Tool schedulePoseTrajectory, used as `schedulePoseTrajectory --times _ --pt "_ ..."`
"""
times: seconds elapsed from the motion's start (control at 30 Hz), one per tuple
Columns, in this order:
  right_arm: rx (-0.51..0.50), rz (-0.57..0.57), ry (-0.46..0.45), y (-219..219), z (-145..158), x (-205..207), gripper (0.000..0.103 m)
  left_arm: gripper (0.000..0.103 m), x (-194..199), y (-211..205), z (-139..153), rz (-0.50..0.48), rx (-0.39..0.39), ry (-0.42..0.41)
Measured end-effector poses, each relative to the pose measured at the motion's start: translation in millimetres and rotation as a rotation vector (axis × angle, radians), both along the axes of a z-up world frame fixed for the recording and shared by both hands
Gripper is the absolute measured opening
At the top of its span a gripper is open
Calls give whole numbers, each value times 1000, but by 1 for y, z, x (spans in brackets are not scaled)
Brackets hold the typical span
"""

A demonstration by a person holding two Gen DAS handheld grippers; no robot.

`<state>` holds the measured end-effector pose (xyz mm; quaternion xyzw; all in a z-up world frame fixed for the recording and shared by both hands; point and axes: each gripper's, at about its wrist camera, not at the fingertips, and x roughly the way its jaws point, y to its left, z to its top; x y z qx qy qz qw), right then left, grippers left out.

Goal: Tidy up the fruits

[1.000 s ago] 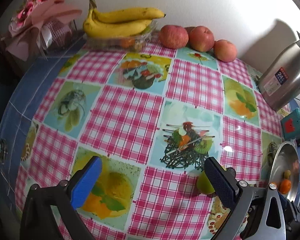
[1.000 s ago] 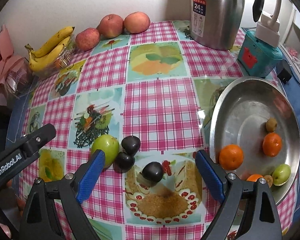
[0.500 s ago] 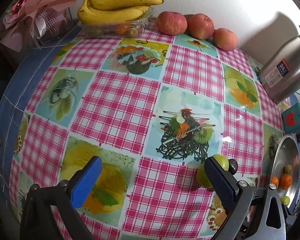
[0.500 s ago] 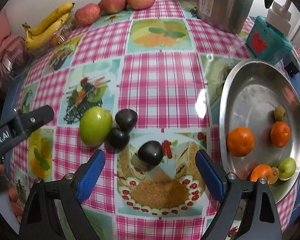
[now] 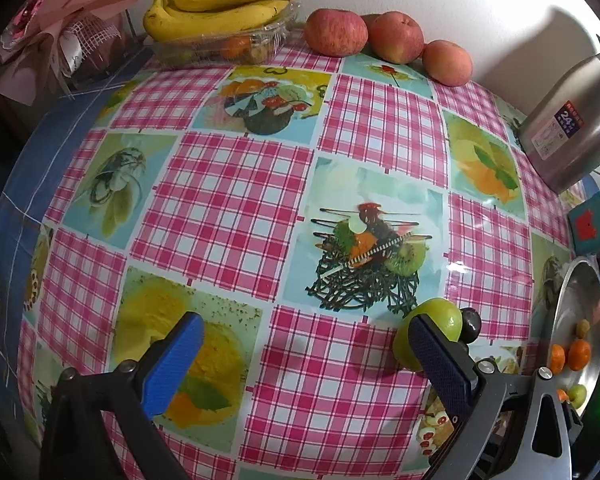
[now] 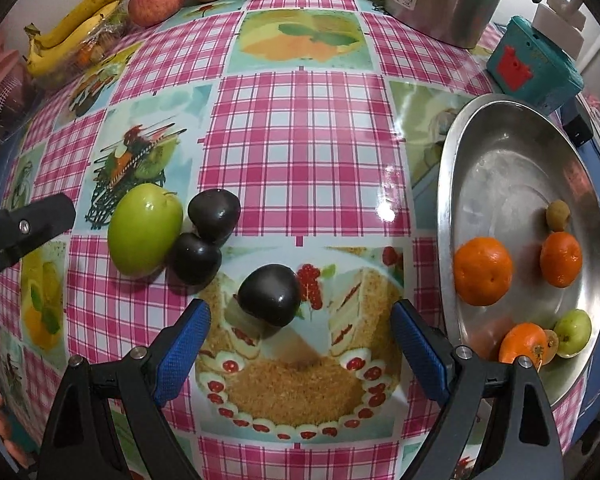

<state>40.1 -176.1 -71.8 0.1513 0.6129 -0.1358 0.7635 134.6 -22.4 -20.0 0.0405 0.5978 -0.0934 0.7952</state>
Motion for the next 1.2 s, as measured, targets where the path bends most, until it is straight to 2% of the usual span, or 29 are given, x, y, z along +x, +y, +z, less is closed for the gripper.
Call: schedulePoseTrajectory --times 0.37,0.57,0.7,0.83,0.97,1.07,1.2 --pt "-39 -5 -7 3 -3 2 92 103 -2 0 -5 10 -42 33" --pt "-35 8 0 8 -7 2 103 103 -3 2 -5 20 -102 37" --pt "-18 19 29 6 -10 7 103 103 -2 2 -2 30 -131 32" --pt "-22 23 18 8 -11 7 103 103 -2 1 -3 15 -158 50" --pt "-6 28 40 8 -9 6 103 103 -2 -1 -4 -17 -147 62" --pt "28 -16 23 2 -3 2 101 103 0 -4 -5 -23 -175 78" --pt "49 -41 -15 -3 8 0 86 103 -2 -9 -4 -40 -215 90"
